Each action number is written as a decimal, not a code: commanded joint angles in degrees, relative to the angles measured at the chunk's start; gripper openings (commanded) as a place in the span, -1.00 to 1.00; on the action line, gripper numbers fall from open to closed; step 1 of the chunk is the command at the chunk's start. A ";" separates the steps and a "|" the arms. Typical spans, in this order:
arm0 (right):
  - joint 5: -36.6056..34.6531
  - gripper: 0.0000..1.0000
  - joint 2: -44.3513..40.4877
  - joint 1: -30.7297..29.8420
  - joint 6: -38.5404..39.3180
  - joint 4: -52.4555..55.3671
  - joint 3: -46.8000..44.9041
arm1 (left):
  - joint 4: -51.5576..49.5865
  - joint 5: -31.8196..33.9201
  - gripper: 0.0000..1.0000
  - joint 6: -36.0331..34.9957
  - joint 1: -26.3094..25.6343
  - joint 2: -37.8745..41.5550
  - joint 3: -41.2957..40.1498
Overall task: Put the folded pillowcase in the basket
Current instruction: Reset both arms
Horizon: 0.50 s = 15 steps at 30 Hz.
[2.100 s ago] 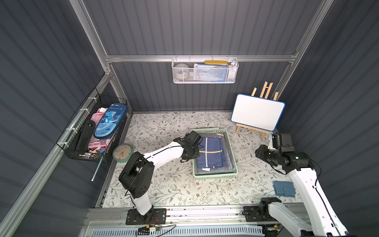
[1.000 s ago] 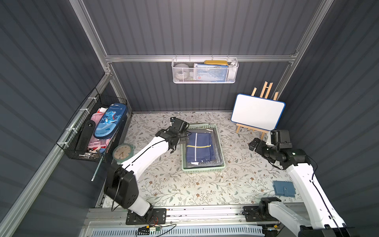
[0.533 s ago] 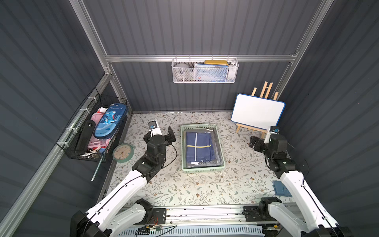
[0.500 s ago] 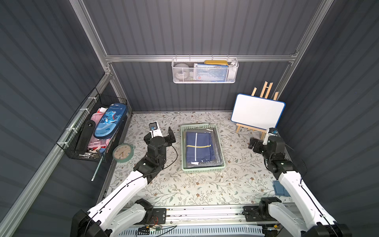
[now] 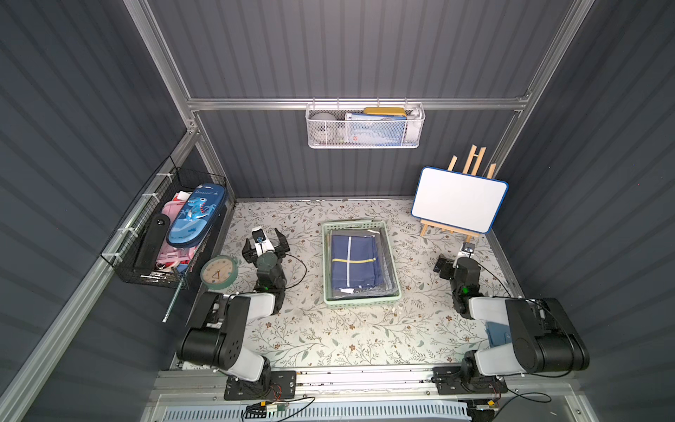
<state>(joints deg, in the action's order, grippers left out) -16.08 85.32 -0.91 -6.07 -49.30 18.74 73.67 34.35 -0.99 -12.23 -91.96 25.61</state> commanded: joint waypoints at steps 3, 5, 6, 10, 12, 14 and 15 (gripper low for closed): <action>3.62 0.98 3.26 0.03 2.99 -10.93 -0.88 | 5.31 -5.16 0.99 -1.19 1.44 -4.08 3.57; 5.12 0.98 1.09 0.03 2.48 0.12 2.75 | 3.97 -7.16 0.99 -1.26 2.92 -5.57 5.45; 5.85 0.98 1.45 0.03 2.86 2.50 4.32 | -1.33 -8.93 0.99 0.28 3.99 -5.62 7.79; 5.83 0.98 4.88 0.03 3.92 -7.24 2.43 | -14.54 -8.14 0.99 2.59 5.81 -10.07 17.01; 5.77 0.98 4.32 0.00 3.72 -5.25 2.75 | -22.42 -6.57 0.99 3.43 5.88 -13.36 23.00; 5.68 0.98 3.66 0.02 3.45 -3.26 3.27 | -24.74 -6.21 0.99 3.26 5.88 -14.24 24.82; 5.66 0.98 3.50 0.03 3.35 -2.85 3.38 | -22.13 -7.07 0.99 2.86 5.85 -12.94 22.77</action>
<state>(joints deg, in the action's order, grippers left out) -10.90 89.23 -0.91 -3.11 -53.30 21.74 58.28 27.22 0.84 -6.33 -105.03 49.34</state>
